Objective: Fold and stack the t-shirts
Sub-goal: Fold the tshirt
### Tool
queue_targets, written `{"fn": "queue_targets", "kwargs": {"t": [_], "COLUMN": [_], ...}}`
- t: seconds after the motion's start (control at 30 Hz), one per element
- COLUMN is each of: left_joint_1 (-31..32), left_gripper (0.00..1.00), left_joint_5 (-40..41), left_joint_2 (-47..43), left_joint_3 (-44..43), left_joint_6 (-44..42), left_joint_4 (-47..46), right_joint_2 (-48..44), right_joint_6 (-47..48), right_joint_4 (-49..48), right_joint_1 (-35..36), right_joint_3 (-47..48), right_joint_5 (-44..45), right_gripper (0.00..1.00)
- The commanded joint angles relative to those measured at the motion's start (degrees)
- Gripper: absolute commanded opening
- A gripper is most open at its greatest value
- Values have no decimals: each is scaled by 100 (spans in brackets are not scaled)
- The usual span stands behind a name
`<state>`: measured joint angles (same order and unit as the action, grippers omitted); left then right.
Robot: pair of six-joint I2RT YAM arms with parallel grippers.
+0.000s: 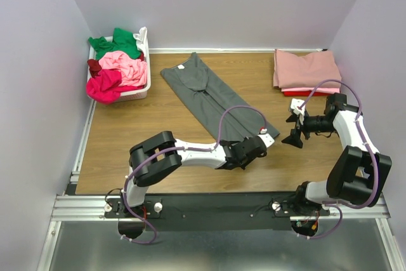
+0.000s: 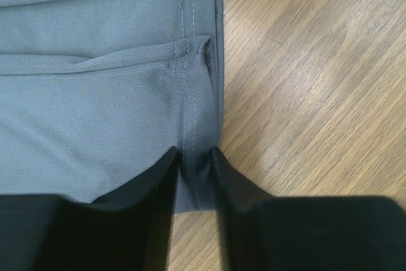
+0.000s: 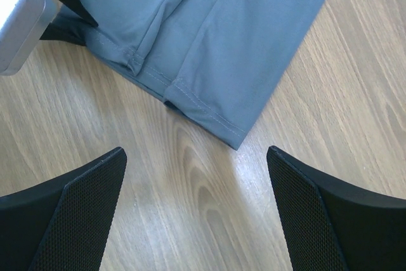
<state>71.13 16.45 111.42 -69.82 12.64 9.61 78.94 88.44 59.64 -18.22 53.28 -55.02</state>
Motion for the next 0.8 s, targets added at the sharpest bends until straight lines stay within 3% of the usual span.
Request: {"fn": "queue_targets", "kwargs": {"t": [0.0,0.1,0.27,0.33,0.53,0.6,0.77], "left_joint_1": [67,94,401,515,630,639,639], "left_gripper": [29,0,0,0,0,0,0], "left_joint_5": [254,184,-141,-369,-748,-766,-801], "left_joint_2": [91,-40,-812,-998,-1535,-1736,-1922], "left_joint_3": [205,442,1232,1418,1998,2165,2403], "left_joint_6": [1,27,220,317,844,1037,1214], "left_joint_4": [200,200,59,68,76,50,-38], "right_joint_2": [-150,-185,25,78,-598,-616,-493], "right_joint_6": [-29,215,2550,2748,1036,860,894], "right_joint_4": [127,371,1688,1675,-730,-892,-910], "right_joint_1": [-33,-33,81,335,2127,2549,2692], "right_joint_3": [-63,-80,-133,-221,-1170,-1241,-1390], "right_joint_5": [-228,-254,-211,-27,1291,1424,1582], "right_gripper": [97,97,99,99,97,95,87]}}
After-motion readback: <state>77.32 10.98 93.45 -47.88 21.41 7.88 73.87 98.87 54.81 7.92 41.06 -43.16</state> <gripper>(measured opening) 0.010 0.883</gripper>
